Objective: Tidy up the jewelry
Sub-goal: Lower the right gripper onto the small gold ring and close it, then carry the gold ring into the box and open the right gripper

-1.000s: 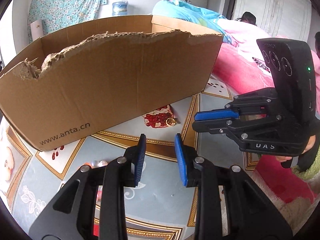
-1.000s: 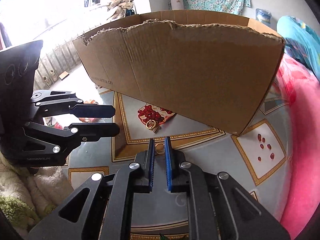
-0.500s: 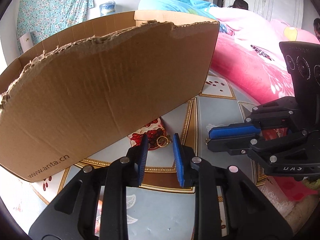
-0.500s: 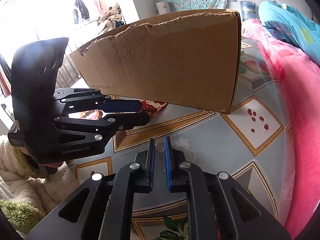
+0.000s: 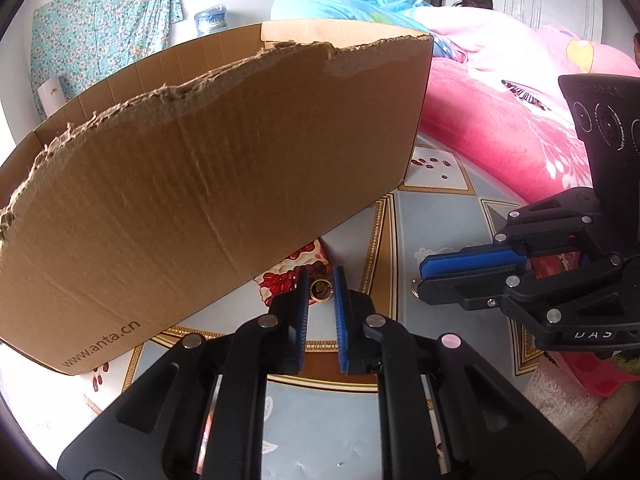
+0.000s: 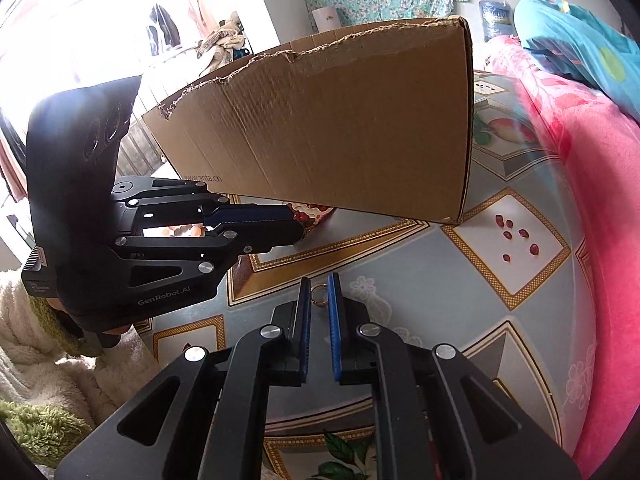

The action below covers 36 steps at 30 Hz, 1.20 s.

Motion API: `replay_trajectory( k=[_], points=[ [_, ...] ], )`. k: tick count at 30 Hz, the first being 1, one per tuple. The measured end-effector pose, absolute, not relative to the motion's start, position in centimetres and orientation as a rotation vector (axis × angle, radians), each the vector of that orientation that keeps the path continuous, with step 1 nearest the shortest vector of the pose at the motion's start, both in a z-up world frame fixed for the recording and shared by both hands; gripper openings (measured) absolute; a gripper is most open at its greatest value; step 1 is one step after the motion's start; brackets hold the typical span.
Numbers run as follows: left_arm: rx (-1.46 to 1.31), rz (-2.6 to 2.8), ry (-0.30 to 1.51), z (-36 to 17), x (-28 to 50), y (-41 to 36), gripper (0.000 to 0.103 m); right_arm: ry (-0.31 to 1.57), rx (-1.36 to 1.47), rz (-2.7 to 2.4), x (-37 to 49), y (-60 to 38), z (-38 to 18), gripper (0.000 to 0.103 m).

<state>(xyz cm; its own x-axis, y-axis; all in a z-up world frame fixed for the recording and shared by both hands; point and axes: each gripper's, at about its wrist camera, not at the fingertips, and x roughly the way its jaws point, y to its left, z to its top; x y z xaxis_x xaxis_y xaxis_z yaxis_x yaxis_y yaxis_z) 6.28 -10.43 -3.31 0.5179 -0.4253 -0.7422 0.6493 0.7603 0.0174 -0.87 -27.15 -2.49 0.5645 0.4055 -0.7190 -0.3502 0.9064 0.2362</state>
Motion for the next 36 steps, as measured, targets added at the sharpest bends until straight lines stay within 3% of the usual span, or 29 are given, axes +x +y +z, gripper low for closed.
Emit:
replay_trajectory(
  k=[18,25,36],
  points=[
    [0.261,-0.658,0.799,-3.4,4.6,-8.9,0.011,0.855,-0.045,0.414,-0.7,-25.6,-1.2,0.010],
    [0.243,-0.661,0.785,-2.8,4.3,-8.3,0.011,0.876,-0.172,0.421,-0.3,-24.2,-1.5,0.018],
    [0.222,-0.660,0.751,-1.7,3.6,-7.4,0.011,0.881,-0.163,0.437,0.0,-24.2,-1.7,0.010]
  ],
)
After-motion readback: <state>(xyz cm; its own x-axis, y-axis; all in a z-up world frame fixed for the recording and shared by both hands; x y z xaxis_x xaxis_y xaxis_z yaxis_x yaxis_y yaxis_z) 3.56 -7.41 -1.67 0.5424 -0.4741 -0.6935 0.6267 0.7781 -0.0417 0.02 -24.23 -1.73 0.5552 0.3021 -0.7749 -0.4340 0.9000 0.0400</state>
